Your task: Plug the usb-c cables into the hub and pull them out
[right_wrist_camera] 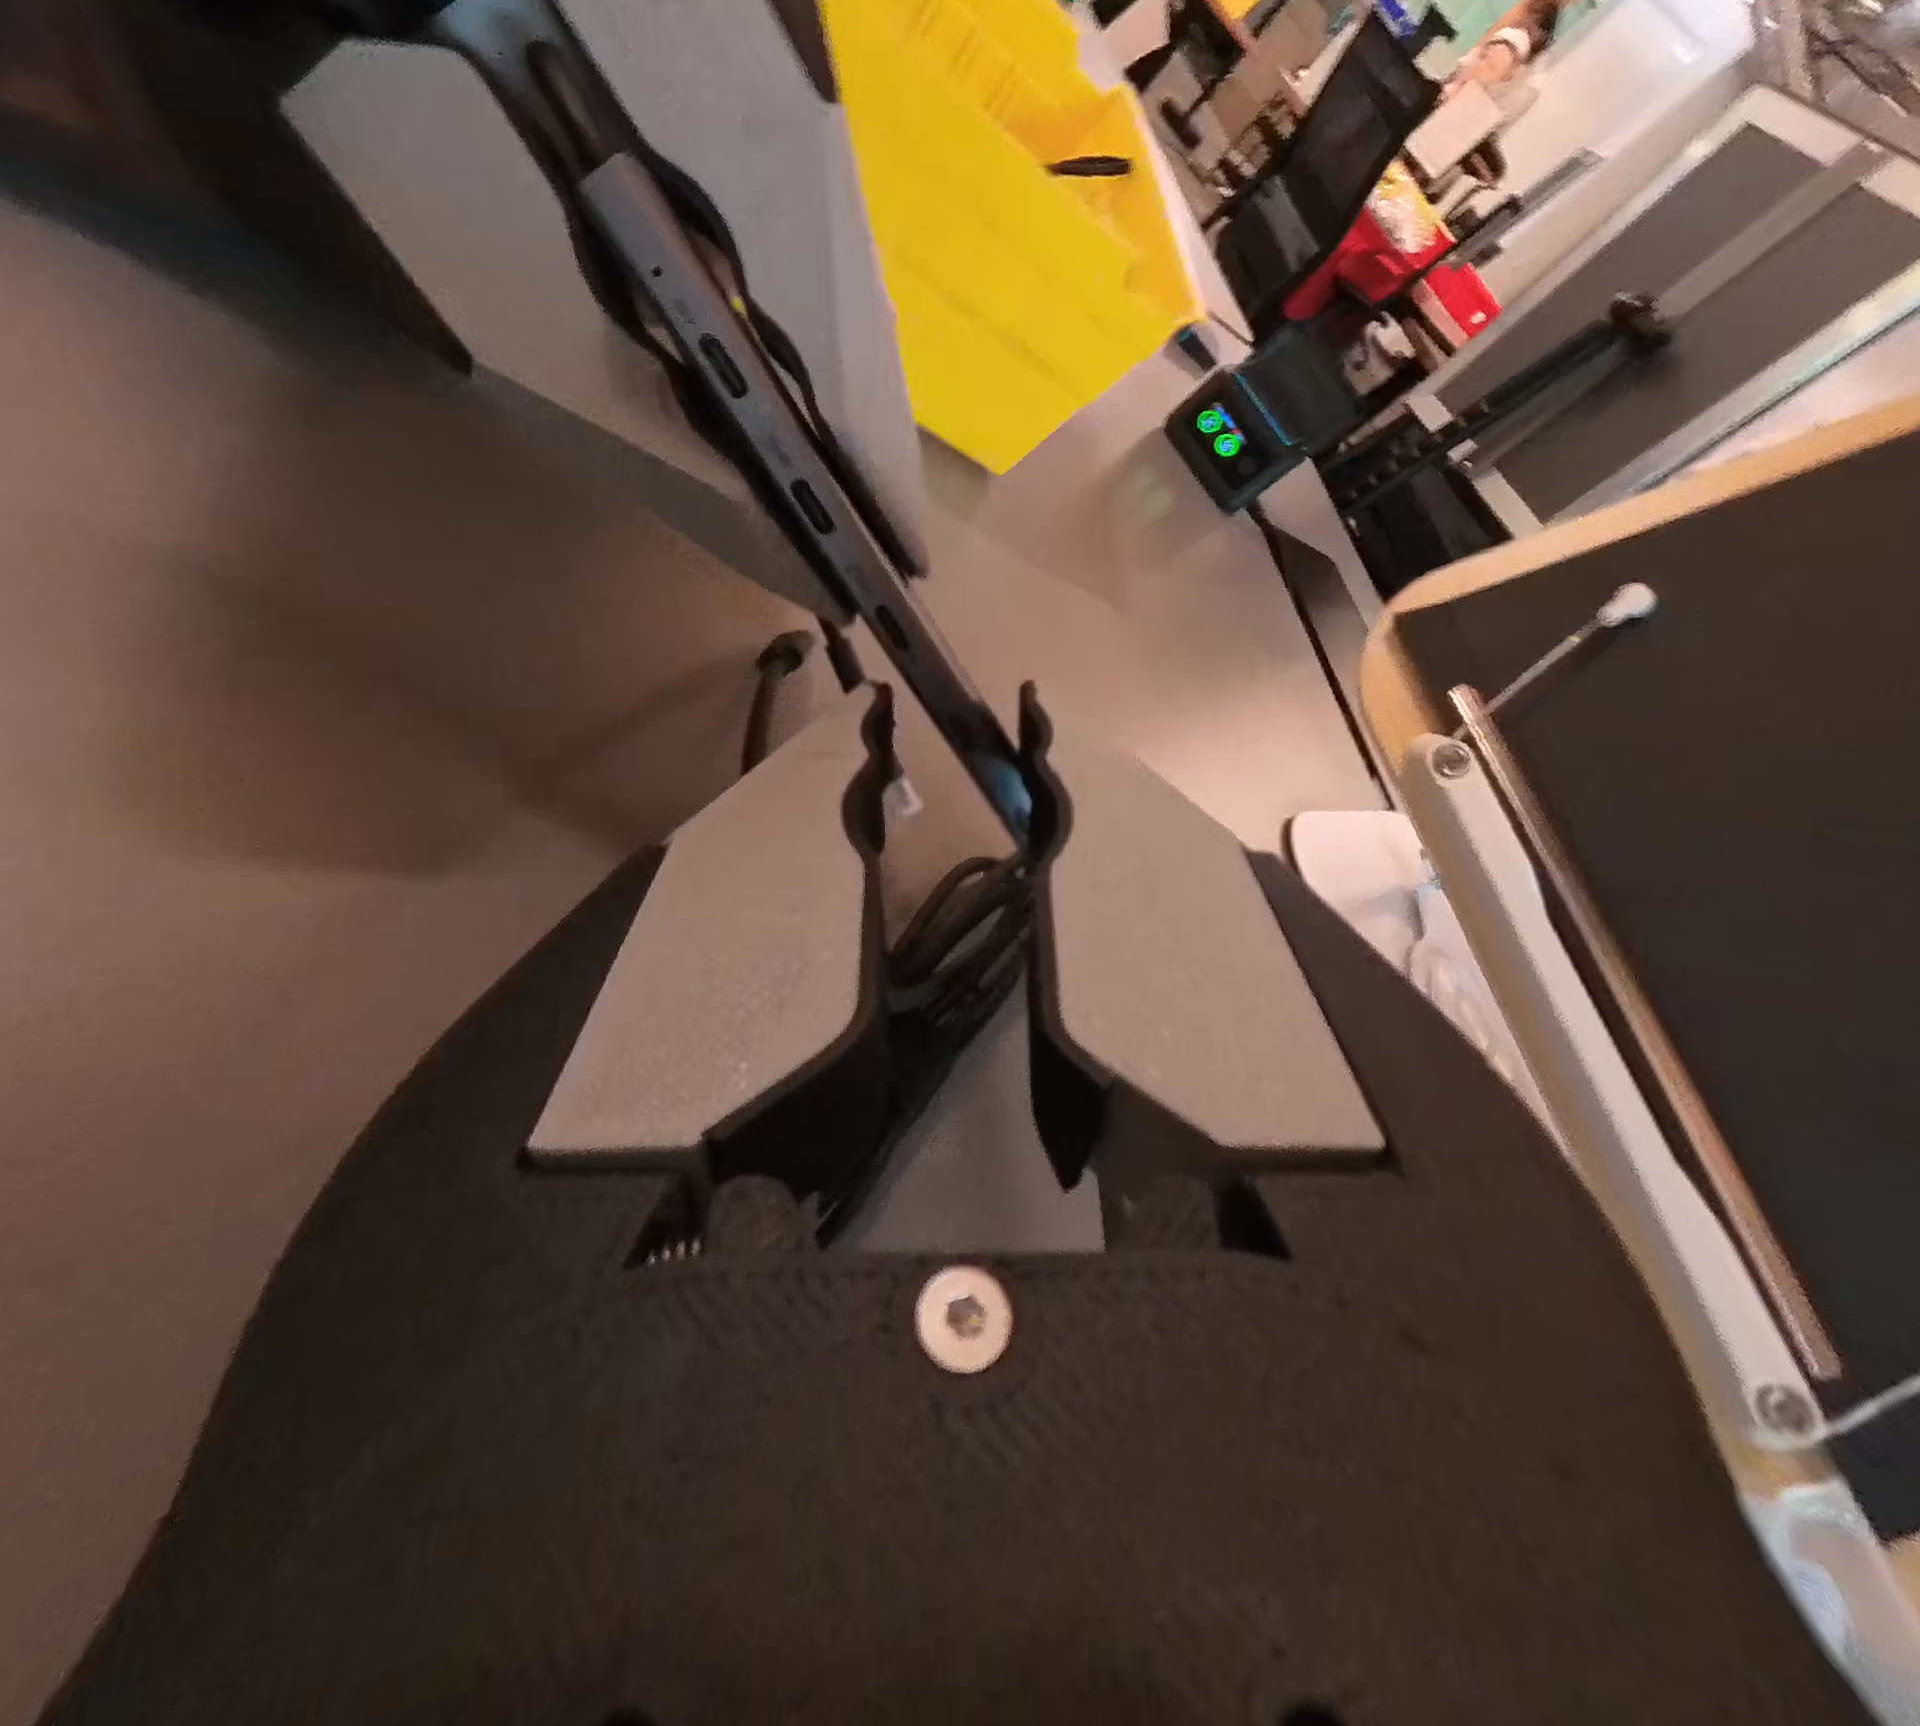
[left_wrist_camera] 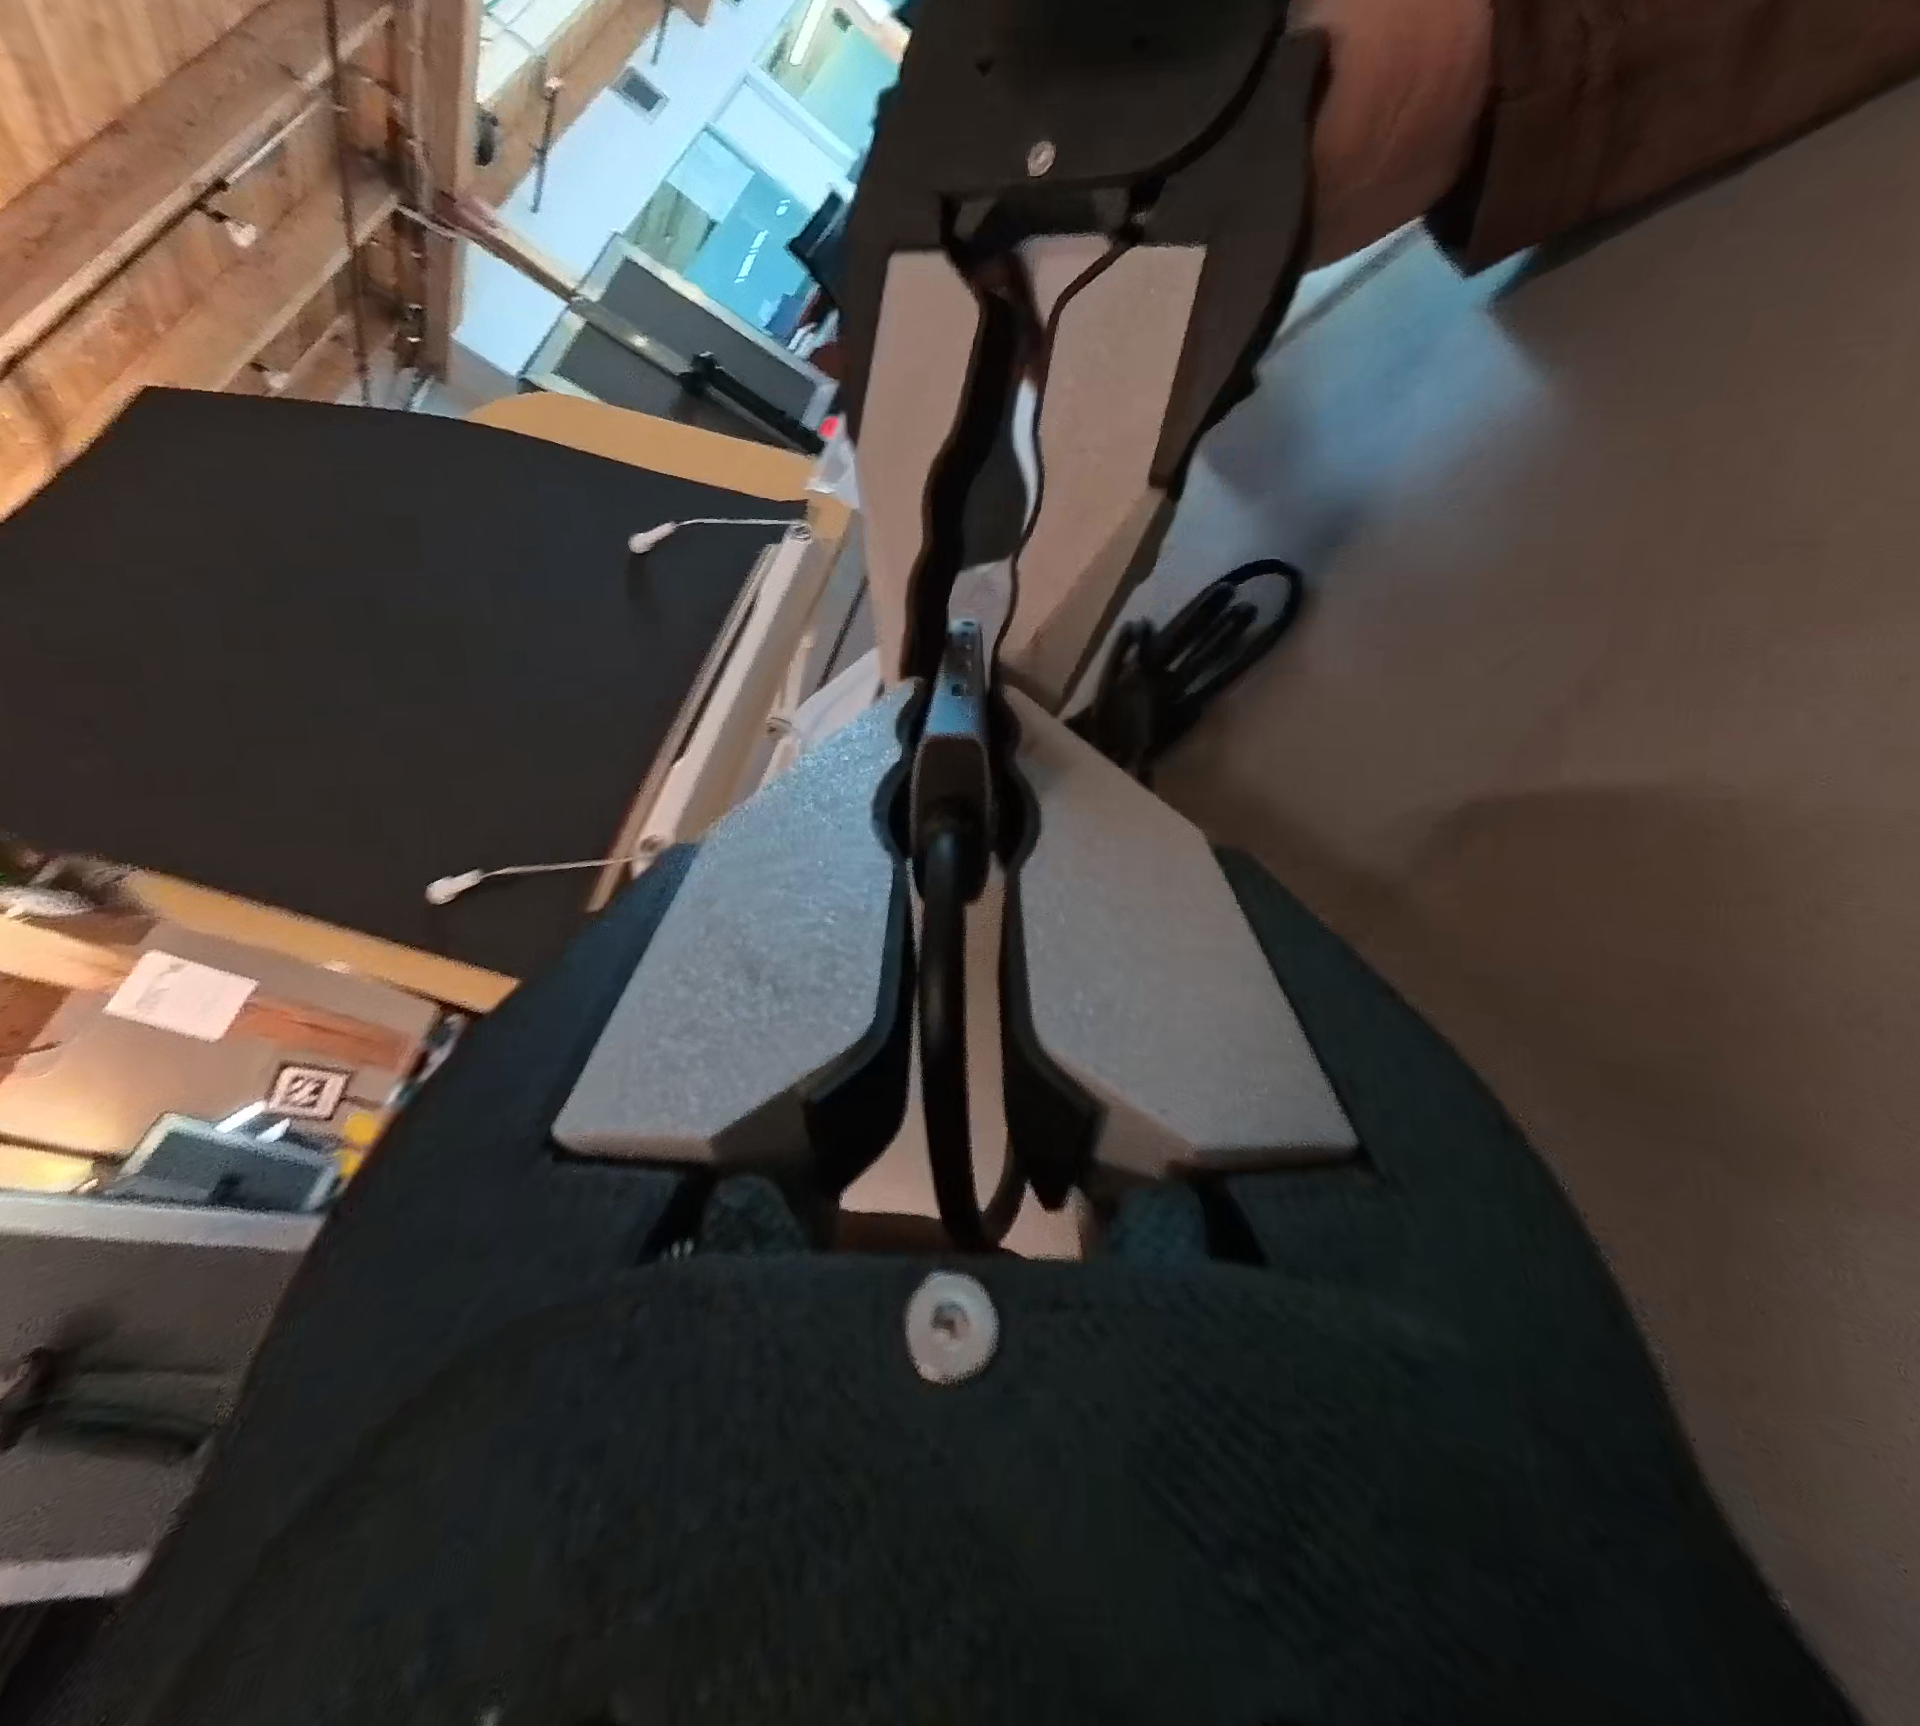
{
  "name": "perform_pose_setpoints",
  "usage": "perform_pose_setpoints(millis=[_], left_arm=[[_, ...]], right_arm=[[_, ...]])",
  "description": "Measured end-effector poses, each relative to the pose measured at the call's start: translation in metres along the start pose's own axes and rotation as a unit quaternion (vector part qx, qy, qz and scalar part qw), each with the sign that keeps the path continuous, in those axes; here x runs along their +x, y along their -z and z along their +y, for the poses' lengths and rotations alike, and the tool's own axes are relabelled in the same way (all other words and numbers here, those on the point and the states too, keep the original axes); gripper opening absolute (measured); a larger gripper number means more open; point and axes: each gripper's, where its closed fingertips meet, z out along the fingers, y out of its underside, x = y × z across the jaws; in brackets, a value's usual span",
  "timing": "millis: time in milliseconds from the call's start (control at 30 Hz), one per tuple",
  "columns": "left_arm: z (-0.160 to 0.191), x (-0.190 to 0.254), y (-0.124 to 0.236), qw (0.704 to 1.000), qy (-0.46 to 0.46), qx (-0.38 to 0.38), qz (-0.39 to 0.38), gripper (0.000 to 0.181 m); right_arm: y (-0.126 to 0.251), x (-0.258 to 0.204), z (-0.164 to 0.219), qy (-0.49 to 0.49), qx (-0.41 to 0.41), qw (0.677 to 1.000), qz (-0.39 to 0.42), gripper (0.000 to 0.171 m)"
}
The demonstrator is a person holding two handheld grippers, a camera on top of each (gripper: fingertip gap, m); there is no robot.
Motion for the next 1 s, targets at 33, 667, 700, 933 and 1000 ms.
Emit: perform_pose_setpoints(millis=[33,667,700,933,1000], left_arm=[[0.003,-0.007,0.002,1.000,-0.003,-0.005,-0.016,0.008],[0.063,-0.067,0.016,0.961,-0.100,-0.165,-0.197,0.008],[0.065,-0.066,0.015,0.961,-0.101,-0.168,-0.196,0.008],[0.068,-0.067,0.014,0.961,-0.091,-0.172,-0.195,0.007],[0.067,-0.067,0.014,0.961,-0.091,-0.172,-0.197,0.007]], right_arm=[[0.003,0.006,-0.002,-0.019,0.005,1.000,0.010,0.029],[-0.045,-0.051,0.020,-0.020,-0.143,0.985,-0.098,0.016],[-0.047,-0.051,0.022,-0.007,-0.152,0.983,-0.098,0.017],[-0.050,-0.046,0.014,0.037,-0.154,0.985,-0.070,0.014],[-0.052,-0.047,0.014,0.042,-0.160,0.984,-0.071,0.013]])
